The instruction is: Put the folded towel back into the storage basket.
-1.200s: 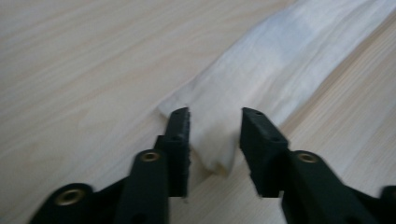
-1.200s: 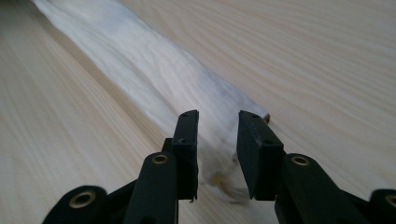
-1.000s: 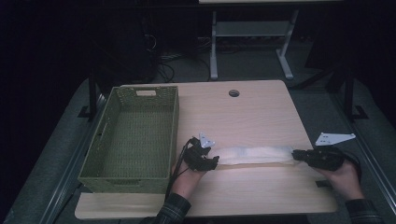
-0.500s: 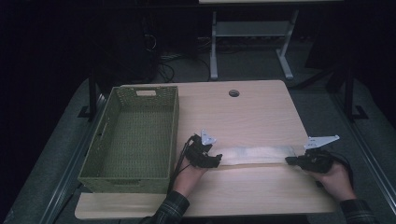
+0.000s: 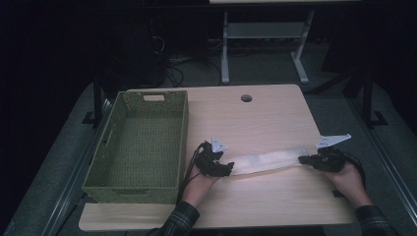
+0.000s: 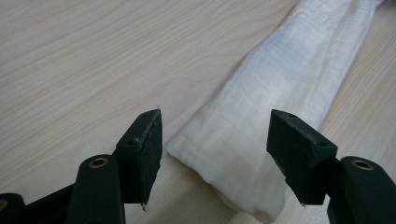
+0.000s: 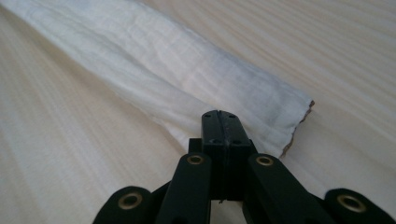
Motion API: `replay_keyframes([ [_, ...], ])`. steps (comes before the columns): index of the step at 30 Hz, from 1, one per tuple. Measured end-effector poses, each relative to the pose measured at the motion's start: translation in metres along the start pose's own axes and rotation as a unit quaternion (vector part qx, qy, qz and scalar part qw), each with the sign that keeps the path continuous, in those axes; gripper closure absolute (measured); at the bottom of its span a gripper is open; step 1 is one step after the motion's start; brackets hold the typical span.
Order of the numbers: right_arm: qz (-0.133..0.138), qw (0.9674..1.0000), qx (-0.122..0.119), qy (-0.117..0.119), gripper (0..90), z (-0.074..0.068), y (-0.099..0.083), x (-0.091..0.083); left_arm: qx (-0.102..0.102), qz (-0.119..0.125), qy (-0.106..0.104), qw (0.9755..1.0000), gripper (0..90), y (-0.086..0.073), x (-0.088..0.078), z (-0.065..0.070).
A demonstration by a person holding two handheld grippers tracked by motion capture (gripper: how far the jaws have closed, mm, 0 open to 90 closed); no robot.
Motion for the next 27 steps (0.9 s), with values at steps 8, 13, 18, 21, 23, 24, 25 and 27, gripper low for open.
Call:
replay_keyframes([
  [8,0.006,1.0000,0.006,-0.004,90.0,0.019,0.021,0.019,-0.001,0.001,-0.001,1.0000,35.5,0.001,0.000,0.001],
  [13,0.011,0.9999,0.001,-0.007,90.0,0.029,0.041,0.037,0.000,0.002,-0.004,1.0000,35.8,0.002,0.000,0.000],
  [18,0.023,0.9997,0.007,0.001,89.9,0.037,0.057,0.054,-0.002,0.006,-0.006,1.0000,39.3,0.006,0.002,-0.002],
  [21,0.028,0.9996,0.008,0.005,90.0,0.040,0.061,0.059,-0.002,0.006,-0.007,1.0000,41.2,0.009,0.004,-0.003],
  [23,0.029,0.9995,0.008,0.007,89.9,0.042,0.064,0.061,-0.001,0.005,-0.009,0.9999,43.0,0.011,0.006,-0.003],
  [24,0.026,0.9996,0.011,0.007,89.9,0.042,0.064,0.061,0.000,0.006,-0.008,0.9999,44.0,0.012,0.007,-0.003],
  [25,0.026,0.9996,0.010,0.005,89.8,0.041,0.064,0.061,0.002,0.003,-0.007,1.0000,44.7,0.013,0.008,-0.004],
  [27,0.032,0.9995,0.003,0.000,85.8,0.041,0.064,0.058,0.006,0.002,-0.005,1.0000,51.9,0.014,0.010,-0.005],
])
Point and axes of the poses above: each handheld gripper's, and its own axes: x roughly forward along the jaws, y roughly out of its top, z roughly to its right, the point moved 7 cm from there along x, roughly forward along the jaws, and after that the axes turned 3 degrees about -y, right-handed, at the moved point
